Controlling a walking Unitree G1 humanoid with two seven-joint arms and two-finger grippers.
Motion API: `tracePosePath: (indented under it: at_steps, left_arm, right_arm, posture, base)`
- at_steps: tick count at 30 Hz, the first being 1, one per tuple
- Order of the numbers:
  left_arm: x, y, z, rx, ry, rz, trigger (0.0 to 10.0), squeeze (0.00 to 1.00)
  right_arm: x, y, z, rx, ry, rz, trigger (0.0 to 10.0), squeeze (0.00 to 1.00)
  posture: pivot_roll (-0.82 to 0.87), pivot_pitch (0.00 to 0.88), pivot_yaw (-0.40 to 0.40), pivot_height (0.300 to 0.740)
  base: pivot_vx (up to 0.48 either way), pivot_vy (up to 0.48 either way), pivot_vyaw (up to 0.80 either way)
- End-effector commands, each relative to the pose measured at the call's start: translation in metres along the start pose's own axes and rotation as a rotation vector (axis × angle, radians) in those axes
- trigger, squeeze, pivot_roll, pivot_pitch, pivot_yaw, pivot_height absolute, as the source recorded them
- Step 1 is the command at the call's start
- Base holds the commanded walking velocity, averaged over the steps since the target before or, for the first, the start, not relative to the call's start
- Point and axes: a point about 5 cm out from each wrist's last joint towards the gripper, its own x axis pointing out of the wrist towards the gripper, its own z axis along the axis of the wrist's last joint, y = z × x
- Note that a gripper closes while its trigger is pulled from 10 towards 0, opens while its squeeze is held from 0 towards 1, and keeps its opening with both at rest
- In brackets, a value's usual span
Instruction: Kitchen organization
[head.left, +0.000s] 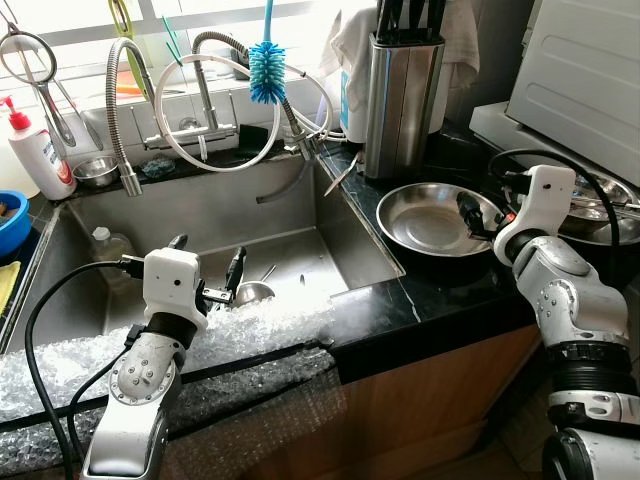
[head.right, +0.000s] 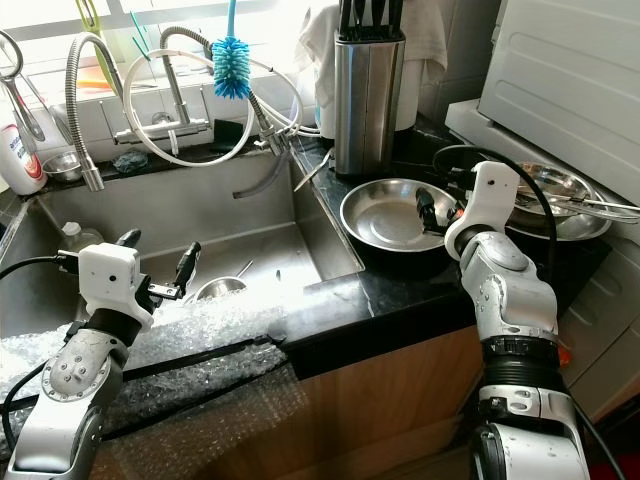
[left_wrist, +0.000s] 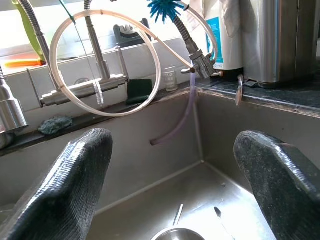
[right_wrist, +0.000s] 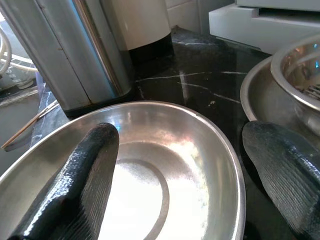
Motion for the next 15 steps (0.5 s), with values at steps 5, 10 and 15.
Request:
tracePosePath:
  at_steps: [5, 10, 15]
  left_arm:
    - [-0.001, 0.002, 0.004, 0.039, -0.009, -0.004, 10.0, 0.00]
    - [-0.003, 0.000, 0.003, 0.040, -0.005, -0.010, 10.0, 0.00]
    - [-0.003, -0.001, 0.003, 0.041, -0.003, -0.015, 10.0, 0.00]
  right_arm:
    - [0.004, 0.002, -0.001, 0.042, 0.021, -0.029, 10.0, 0.00]
    - [0.006, 0.002, -0.003, 0.056, 0.040, -0.037, 10.0, 0.00]
    - [0.008, 0.003, -0.007, 0.088, 0.063, -0.052, 10.0, 0.00]
  posture:
    - [-0.22, 0.000, 0.017, 0.740]
    - [-0.22, 0.000, 0.015, 0.740]
    - [-0.22, 0.000, 0.014, 0.740]
  base:
    - [0.000, 0.000, 0.00]
    - [0.000, 0.000, 0.00]
    - [0.000, 0.000, 0.00]
